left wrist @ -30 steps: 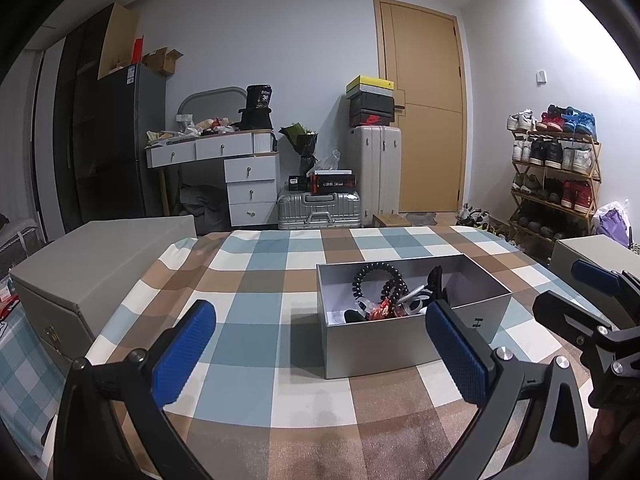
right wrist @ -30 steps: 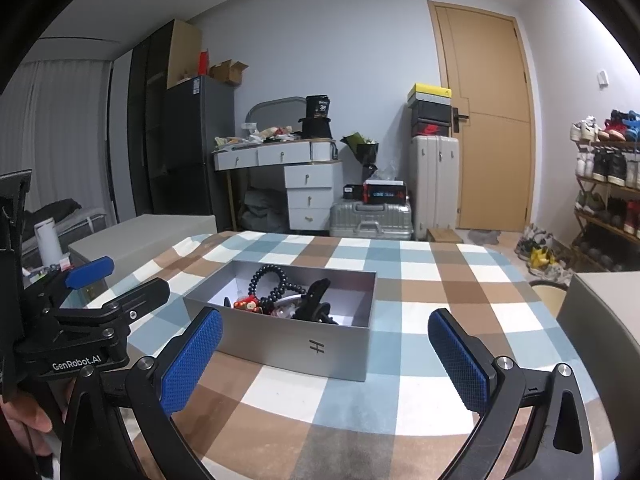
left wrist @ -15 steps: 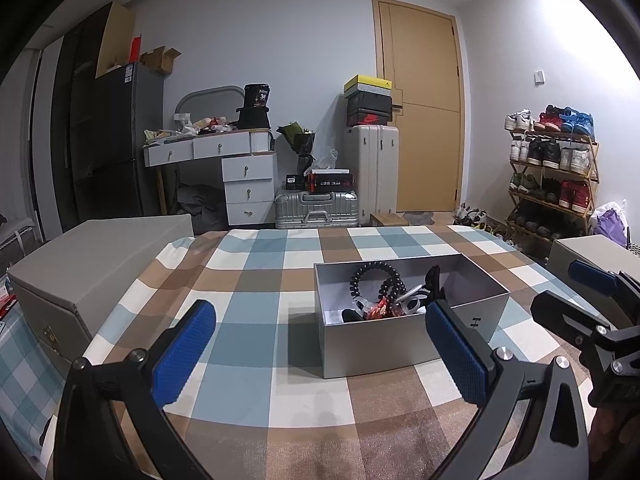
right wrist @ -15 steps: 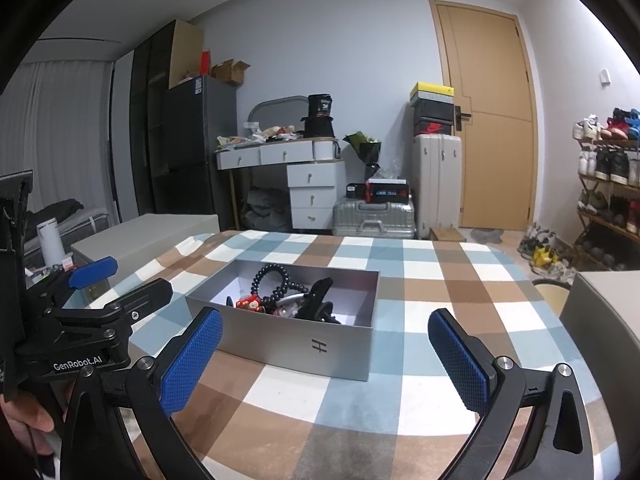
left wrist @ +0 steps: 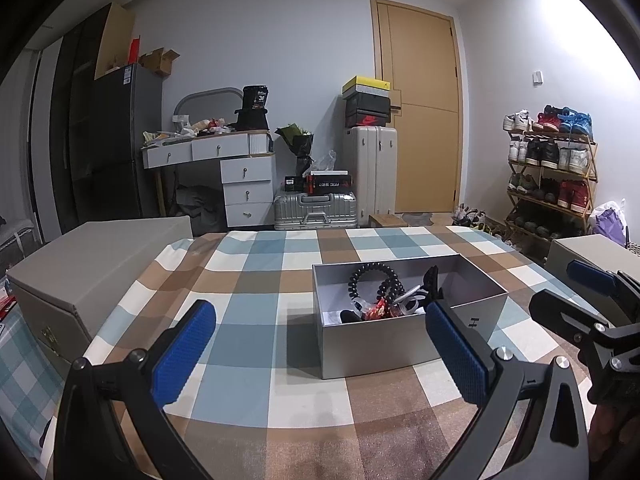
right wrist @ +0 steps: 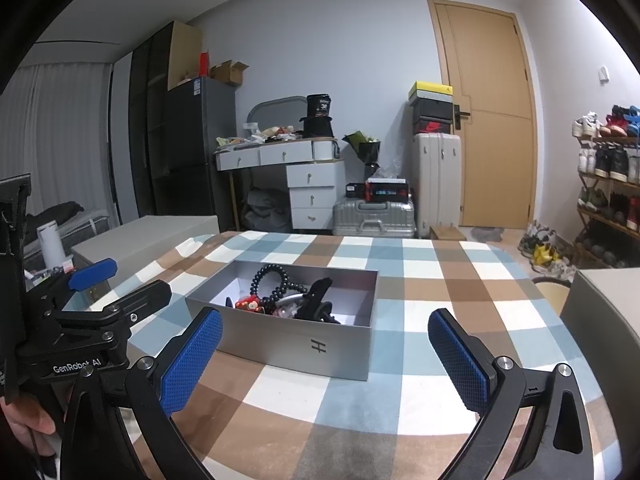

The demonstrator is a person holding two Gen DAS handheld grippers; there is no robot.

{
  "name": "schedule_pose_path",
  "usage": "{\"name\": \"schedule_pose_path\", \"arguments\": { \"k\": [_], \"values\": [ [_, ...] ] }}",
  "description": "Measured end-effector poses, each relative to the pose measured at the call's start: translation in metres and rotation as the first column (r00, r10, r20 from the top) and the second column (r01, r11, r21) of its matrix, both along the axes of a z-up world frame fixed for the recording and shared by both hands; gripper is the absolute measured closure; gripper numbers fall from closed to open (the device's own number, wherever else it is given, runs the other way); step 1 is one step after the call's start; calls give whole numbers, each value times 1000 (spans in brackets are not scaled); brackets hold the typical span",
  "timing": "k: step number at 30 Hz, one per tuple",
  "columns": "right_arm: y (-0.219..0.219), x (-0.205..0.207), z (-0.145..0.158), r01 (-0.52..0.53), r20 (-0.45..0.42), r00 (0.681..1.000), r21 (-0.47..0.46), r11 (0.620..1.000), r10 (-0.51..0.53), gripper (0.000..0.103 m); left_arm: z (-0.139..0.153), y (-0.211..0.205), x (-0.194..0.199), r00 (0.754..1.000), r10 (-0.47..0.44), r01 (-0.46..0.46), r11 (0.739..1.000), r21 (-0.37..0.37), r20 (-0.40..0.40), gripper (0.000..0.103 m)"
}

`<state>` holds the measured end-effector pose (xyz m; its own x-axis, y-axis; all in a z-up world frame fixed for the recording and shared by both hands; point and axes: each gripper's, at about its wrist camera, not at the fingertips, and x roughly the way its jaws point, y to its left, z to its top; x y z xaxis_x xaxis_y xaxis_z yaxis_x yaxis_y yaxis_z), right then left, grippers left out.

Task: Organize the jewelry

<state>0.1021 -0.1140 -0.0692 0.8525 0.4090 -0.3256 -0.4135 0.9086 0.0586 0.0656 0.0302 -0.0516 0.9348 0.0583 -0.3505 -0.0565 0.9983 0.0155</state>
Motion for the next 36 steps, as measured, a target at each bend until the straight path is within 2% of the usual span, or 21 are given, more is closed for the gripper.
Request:
{"name": "schedule_pose_path", "arguments": {
  "k": [36],
  "values": [
    [-1, 1, -1, 1, 2, 1000, -1, 1000, -1, 0, 0, 2, -2, 1000, 3, -3, 1000, -10, 13, 1]
  ]
}}
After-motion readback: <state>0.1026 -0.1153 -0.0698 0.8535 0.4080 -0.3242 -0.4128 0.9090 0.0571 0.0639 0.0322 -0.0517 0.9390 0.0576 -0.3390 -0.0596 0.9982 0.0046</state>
